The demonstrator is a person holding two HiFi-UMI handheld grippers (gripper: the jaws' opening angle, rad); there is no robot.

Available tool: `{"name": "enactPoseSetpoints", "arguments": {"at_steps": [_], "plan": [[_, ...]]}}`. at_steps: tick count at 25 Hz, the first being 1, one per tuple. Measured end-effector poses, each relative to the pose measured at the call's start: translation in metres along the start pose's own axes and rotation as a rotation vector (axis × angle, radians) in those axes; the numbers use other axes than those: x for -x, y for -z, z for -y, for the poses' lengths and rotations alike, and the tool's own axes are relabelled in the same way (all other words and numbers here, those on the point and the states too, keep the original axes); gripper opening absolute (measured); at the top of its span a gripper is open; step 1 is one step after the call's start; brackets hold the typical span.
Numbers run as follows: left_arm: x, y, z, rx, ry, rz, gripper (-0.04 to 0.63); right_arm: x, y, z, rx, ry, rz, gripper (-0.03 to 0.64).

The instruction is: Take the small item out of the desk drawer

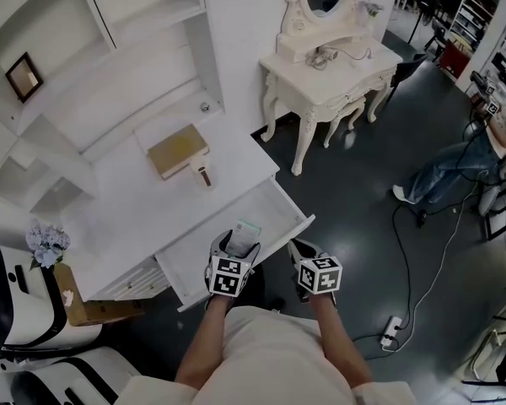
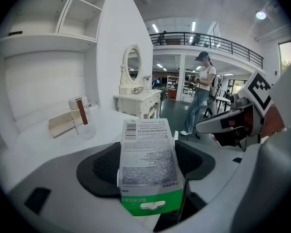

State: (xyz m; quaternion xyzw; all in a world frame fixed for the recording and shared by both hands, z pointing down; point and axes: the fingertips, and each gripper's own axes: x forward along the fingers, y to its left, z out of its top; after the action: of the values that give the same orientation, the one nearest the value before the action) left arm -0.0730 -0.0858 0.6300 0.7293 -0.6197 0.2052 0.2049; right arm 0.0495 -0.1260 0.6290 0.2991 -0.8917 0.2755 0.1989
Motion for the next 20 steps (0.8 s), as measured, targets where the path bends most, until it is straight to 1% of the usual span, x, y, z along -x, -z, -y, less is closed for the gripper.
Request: {"name": "enactPoseSetpoints", "arguments": {"at_steps": [20], "plan": [[0.001, 0.009, 0.005, -0.003, 0.014, -0.007, 0.362, 0.0, 0.011, -0.012, 0.044, -0.043, -0.045, 0.026]]}}
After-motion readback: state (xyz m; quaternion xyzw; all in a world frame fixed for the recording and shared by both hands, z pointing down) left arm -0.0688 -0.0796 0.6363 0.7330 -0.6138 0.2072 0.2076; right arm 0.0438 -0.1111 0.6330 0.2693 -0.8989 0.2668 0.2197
